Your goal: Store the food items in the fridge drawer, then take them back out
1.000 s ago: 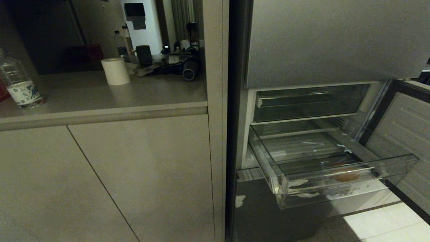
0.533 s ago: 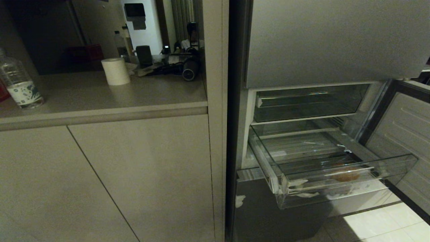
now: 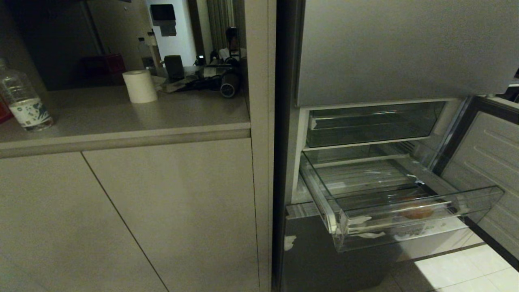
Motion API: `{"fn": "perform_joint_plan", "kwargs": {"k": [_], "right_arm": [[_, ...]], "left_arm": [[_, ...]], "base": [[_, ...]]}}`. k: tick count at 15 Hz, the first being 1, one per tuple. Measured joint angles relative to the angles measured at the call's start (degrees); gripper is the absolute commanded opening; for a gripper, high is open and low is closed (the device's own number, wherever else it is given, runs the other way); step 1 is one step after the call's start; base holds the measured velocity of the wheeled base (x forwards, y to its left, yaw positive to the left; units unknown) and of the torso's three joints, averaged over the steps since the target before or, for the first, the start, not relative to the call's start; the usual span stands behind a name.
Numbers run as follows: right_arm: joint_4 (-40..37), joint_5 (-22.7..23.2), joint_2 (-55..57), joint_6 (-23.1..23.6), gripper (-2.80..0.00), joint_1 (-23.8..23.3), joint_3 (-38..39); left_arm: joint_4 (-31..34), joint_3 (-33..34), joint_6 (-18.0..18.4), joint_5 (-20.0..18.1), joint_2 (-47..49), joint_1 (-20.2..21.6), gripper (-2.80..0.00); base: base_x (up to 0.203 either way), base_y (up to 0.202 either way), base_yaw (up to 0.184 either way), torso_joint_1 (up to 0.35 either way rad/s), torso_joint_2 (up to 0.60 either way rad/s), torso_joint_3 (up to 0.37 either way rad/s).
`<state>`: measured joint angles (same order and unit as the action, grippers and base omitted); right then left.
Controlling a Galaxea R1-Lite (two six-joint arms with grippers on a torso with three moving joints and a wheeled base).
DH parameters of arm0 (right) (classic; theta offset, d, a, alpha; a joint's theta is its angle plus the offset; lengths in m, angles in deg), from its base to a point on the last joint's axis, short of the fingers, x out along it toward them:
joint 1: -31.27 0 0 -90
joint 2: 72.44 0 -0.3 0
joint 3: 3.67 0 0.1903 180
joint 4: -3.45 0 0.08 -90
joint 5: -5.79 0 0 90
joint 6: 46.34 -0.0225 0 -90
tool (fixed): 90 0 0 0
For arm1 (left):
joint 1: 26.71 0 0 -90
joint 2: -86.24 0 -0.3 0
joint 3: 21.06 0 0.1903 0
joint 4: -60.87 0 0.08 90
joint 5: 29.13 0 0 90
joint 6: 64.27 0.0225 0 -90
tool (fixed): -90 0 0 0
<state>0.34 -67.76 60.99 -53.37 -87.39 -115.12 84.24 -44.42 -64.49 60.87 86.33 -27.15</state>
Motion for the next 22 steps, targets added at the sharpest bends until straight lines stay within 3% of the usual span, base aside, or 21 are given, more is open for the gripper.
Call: {"fn": "perform_joint_plan", "kwargs": {"k": [6,9,10,14,22], "right_arm": [[-0.7,6.3,0.8,0.3,-2.8,0.6,2.4],[-1.5,6.8,-0.6,1.1,-2.8,1.2,5.5],[-1.6,6.9,-1.2,2.2,0.0,1.5,7.0],[-1.3,6.9,-3.6,3.1,0.0,2.7,10.9],[-1.6,7.4,-6.4,1.7,0.0,2.7,11.0]], "left_arm": [[0.0,0.0,0.0,0.0,0.0,0.0,-2.8],[0.0,0.0,0.0,0.0,0.0,0.0,-2.8],[0.0,0.0,0.0,0.0,0.0,0.0,-2.8],[0.0,0.0,0.0,0.0,0.0,0.0,-2.8],[0.0,0.0,0.0,0.0,0.0,0.0,-2.8]], "base": [[0.0,0.0,0.0,0.0,0.0,0.0],[0.0,0.0,0.0,0.0,0.0,0.0],[0.0,0.0,0.0,0.0,0.0,0.0],[0.0,0.0,0.0,0.0,0.0,0.0],[0.0,0.0,0.0,0.0,0.0,0.0]]}}
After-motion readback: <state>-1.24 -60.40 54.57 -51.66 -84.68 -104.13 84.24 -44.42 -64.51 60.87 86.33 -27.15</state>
